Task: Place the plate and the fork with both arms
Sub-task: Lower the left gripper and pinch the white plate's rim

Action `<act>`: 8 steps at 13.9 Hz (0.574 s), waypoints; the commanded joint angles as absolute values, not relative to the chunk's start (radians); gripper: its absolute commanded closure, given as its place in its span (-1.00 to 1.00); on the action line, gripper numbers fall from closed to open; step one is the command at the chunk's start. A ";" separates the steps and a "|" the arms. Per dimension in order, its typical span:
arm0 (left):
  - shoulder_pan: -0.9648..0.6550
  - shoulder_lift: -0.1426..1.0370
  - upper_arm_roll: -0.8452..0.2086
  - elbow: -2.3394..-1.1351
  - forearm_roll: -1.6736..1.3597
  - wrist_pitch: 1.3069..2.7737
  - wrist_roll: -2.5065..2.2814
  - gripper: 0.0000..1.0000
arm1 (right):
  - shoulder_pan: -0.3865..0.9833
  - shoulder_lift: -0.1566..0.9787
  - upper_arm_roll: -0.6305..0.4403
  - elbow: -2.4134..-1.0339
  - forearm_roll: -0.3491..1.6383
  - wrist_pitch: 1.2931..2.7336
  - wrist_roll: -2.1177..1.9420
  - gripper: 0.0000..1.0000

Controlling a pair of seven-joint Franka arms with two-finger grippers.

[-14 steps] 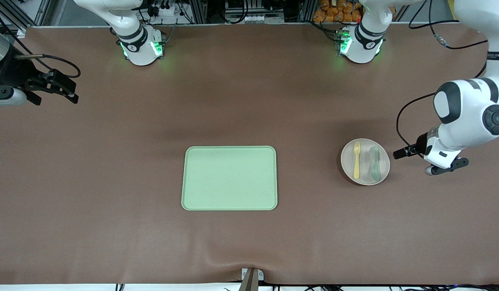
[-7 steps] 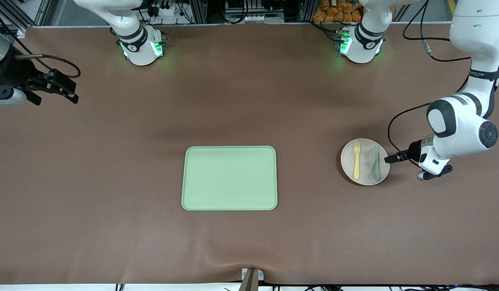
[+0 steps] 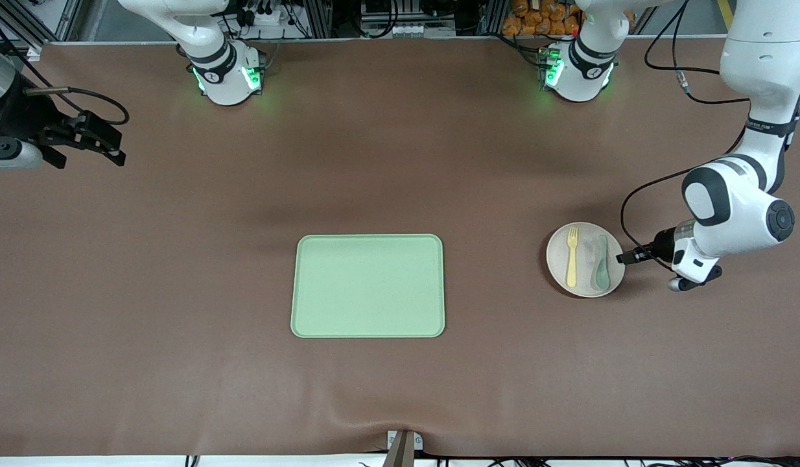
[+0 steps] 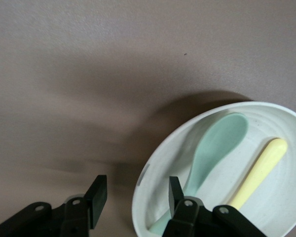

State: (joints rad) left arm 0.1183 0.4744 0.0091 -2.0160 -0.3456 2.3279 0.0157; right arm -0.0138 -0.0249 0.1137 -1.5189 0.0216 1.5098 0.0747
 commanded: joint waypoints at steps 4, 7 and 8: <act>0.120 0.506 0.005 -1.996 -0.408 2.339 0.034 0.15 | -0.029 -0.049 0.118 -1.543 0.035 1.511 0.060 -1.00; 0.120 0.512 0.005 -1.990 -0.410 2.339 0.034 0.30 | -0.029 -0.049 0.118 -1.543 0.035 1.511 0.060 -1.00; 0.120 0.514 0.005 -1.990 -0.410 2.339 0.032 0.41 | -0.029 -0.049 0.118 -1.543 0.035 1.511 0.060 -1.00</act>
